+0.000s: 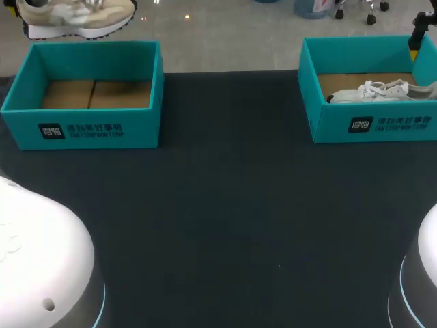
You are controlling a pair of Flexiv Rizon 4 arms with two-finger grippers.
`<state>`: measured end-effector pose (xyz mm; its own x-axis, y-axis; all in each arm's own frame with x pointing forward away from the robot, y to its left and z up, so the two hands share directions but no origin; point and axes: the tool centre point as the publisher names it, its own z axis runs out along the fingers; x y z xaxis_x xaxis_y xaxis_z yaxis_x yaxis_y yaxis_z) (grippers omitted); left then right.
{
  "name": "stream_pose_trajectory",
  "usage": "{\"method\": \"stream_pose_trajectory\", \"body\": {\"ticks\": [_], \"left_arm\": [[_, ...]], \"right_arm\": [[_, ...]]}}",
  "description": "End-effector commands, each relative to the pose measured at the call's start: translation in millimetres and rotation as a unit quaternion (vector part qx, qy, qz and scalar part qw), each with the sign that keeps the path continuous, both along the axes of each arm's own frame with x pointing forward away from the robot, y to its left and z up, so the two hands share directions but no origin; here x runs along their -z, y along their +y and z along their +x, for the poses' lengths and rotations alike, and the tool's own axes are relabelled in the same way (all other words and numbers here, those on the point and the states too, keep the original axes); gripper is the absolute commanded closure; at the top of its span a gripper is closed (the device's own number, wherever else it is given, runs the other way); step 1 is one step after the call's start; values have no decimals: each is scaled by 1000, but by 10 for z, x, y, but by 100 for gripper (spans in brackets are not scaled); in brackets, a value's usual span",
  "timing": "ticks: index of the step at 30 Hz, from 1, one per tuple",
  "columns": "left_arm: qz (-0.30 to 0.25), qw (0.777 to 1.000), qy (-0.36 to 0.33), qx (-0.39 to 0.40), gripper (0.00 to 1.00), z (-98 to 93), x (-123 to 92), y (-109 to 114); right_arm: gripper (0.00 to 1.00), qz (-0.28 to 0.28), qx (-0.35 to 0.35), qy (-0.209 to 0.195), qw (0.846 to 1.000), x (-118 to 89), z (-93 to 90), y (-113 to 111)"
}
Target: Take the shoe out of the shoebox, open the shoe tongue, remove and reinsert the insole, then place the shoe into the shoebox
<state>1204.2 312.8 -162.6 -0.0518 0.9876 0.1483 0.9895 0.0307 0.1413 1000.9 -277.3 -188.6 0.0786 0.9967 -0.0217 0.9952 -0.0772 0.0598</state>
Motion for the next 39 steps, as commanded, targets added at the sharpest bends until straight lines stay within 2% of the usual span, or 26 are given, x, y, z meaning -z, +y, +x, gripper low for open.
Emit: {"method": "stream_pose_trajectory", "body": {"ticks": [1, 13, 16, 23, 39], "left_arm": [[1, 1000, -13, 2, 100, -62, -14, -11], [1, 1000, -13, 2, 100, -62, -14, -11], [2, 1000, -2, -12, 100, -125, 15, -79], [45, 999, 27, 0, 100, -422, 27, -420], [23, 998, 22, -59, 100, -1121, -252, -1127]], "right_arm": [[0, 0, 0, -1, 1000, 2, -4, -2], [0, 0, 0, -1, 1000, 2, -4, -2], [0, 0, 0, -1, 1000, 2, -4, -2], [0, 0, 0, -1, 1000, 2, -4, -2], [0, 0, 0, -1, 1000, 2, -4, -2]]}}
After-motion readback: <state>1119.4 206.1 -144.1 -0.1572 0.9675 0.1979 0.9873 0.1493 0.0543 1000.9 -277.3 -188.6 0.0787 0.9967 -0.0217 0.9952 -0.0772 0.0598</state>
